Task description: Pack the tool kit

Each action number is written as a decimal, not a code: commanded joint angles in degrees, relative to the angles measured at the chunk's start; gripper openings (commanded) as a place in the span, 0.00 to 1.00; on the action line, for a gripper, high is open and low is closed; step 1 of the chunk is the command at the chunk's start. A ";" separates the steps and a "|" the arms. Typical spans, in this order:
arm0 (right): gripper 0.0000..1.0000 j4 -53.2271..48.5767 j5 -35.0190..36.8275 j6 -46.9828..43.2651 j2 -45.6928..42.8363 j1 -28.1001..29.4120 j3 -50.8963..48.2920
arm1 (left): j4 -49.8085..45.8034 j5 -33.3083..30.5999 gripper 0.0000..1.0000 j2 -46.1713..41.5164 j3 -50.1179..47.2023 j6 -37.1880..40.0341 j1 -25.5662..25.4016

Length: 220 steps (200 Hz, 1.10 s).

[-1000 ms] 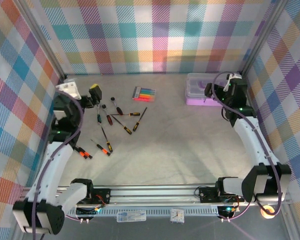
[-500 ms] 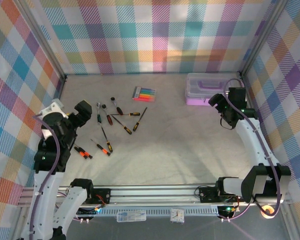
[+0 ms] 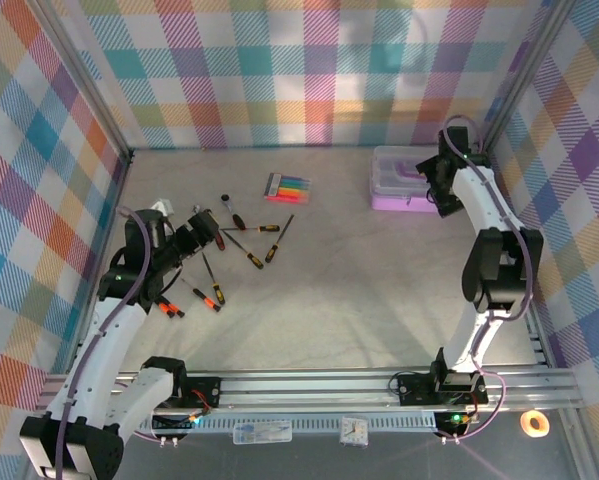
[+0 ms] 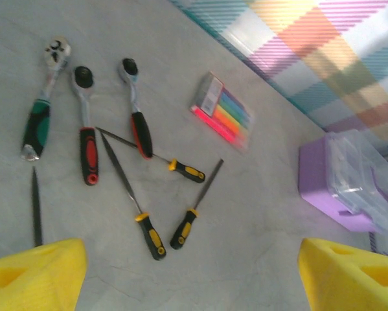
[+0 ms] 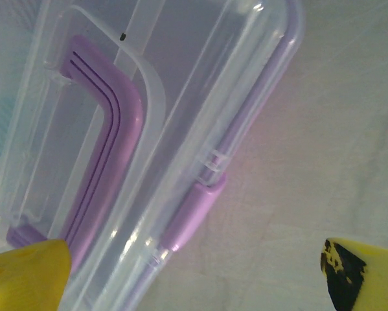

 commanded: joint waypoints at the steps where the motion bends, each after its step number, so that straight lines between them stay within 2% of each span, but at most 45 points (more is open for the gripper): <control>1: 0.99 -6.56 -1.71 5.88 3.69 -0.45 5.58 | 2.23 1.93 0.84 0.02 -0.75 -0.30 -1.34; 54: 0.99 -1.82 -5.75 6.38 9.20 -0.79 6.38 | 3.07 2.52 0.85 0.62 -1.54 0.10 -1.86; 90: 1.00 2.49 -7.13 6.18 9.78 -0.82 2.03 | 3.55 2.40 0.85 1.51 -1.67 -0.78 -2.22; 115: 0.95 2.64 -7.65 3.91 10.93 -1.56 4.06 | 3.15 2.46 0.84 2.00 -1.19 -0.71 -2.38; 138: 0.93 3.68 -7.57 2.50 9.52 -1.67 3.58 | 2.67 2.12 0.84 2.30 -1.01 -0.69 -2.47; 163: 0.85 4.35 -7.77 0.72 7.45 -1.69 1.71 | 2.67 1.69 0.83 2.43 -1.15 -1.12 -2.65; 195: 0.85 7.77 -6.50 -1.89 2.86 -2.35 -5.22 | 2.57 1.33 0.83 3.00 -0.98 -1.31 -2.82; 220: 0.86 6.18 -6.21 -5.34 1.56 -3.84 -6.40 | 2.59 1.81 0.83 4.29 -0.40 -1.18 -3.00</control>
